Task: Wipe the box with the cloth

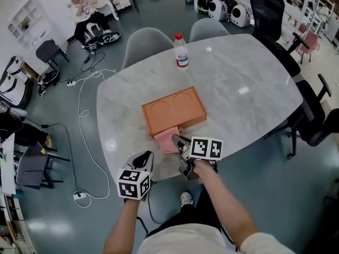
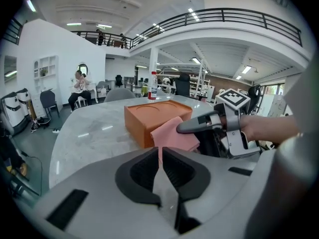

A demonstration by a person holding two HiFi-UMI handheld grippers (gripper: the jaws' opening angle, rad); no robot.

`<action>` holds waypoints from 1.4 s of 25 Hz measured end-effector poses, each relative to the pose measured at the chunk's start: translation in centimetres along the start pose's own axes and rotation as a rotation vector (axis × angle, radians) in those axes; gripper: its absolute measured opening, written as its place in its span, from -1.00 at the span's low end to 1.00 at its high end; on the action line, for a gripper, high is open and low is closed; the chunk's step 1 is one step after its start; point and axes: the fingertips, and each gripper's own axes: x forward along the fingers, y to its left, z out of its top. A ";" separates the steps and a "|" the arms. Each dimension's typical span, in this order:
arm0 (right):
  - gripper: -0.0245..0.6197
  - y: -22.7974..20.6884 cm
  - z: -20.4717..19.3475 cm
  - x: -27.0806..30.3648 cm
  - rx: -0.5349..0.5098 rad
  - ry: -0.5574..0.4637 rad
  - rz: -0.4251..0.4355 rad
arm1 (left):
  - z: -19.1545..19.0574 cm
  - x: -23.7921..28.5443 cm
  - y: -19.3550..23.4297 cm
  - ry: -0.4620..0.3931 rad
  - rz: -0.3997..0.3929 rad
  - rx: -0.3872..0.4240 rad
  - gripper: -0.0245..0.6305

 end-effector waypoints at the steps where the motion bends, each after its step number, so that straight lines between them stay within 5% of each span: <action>1: -0.87 -0.2 0.4 -0.3 -0.001 -0.003 -0.006 | 0.2 0.2 -0.3 0.002 -0.003 0.002 -0.84; 35: -0.87 -7.2 9.1 -7.0 -0.098 -0.002 -0.158 | 5.1 8.0 -7.6 0.020 -0.059 0.013 -0.84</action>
